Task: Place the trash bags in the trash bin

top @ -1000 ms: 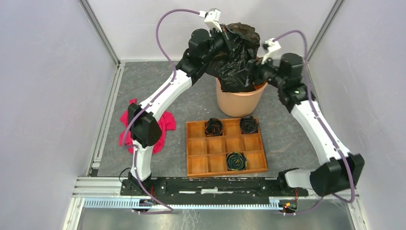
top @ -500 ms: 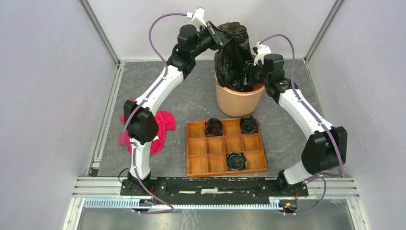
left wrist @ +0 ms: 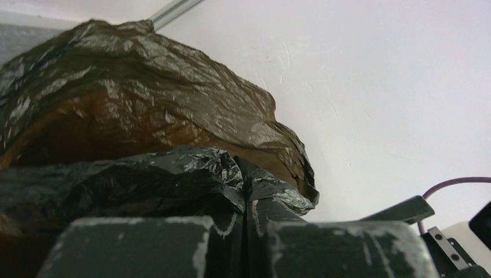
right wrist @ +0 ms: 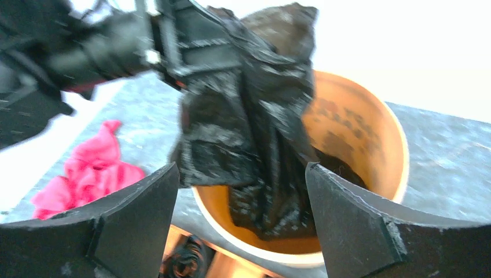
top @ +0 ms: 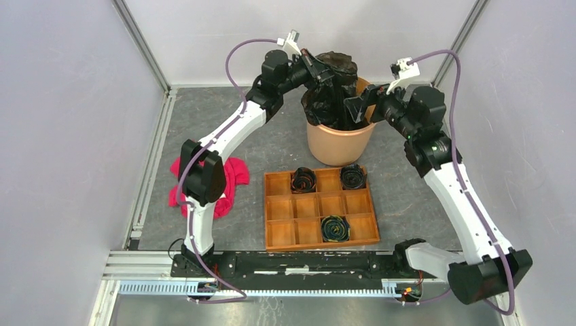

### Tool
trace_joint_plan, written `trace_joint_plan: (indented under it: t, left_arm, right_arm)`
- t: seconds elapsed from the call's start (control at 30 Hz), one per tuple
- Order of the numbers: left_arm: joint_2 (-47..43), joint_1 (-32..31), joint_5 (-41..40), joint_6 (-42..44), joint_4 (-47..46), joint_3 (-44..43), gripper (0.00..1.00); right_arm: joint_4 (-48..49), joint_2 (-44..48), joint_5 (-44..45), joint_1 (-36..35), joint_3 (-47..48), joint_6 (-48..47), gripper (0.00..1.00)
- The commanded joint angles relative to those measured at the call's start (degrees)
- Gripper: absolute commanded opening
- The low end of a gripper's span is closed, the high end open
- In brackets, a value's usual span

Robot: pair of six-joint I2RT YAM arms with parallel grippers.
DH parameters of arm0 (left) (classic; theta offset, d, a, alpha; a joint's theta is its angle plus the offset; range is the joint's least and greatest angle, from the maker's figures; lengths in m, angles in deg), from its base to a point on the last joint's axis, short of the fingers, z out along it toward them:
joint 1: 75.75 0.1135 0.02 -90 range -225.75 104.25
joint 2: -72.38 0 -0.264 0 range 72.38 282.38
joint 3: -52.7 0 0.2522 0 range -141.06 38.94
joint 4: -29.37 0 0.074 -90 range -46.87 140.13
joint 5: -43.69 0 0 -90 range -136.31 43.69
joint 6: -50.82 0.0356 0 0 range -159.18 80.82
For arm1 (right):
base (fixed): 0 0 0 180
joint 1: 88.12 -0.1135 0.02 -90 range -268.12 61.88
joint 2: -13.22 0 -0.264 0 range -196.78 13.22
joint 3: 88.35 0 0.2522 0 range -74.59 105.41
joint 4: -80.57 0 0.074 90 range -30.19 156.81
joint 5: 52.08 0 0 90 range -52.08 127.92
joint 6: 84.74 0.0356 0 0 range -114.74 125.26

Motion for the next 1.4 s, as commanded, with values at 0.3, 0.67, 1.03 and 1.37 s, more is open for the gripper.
trace_joint_plan:
  t: [0.3, 0.67, 1.03, 1.37]
  left_arm:
    - [-7.9, -0.9, 0.6, -8.5, -6.4, 5.9, 0.02]
    - [-7.8, -1.2, 1.7, -10.4, -7.3, 5.7, 0.03]
    - [-6.7, -1.4, 4.4, -12.2, -9.8, 5.1, 0.15]
    - [-6.4, -0.9, 7.0, -7.0, -5.2, 2.4, 0.39]
  right_arm:
    - [28.9, -6.5, -5.3, -8.3, -8.9, 12.8, 0.76]
    - [40.8, -11.8, -4.5, -9.2, -8.6, 18.1, 0.64]
    - [37.8, -12.8, 4.7, -9.9, -5.9, 12.0, 0.59]
    - [40.8, -12.7, 0.4, -9.3, -7.6, 14.1, 0.00]
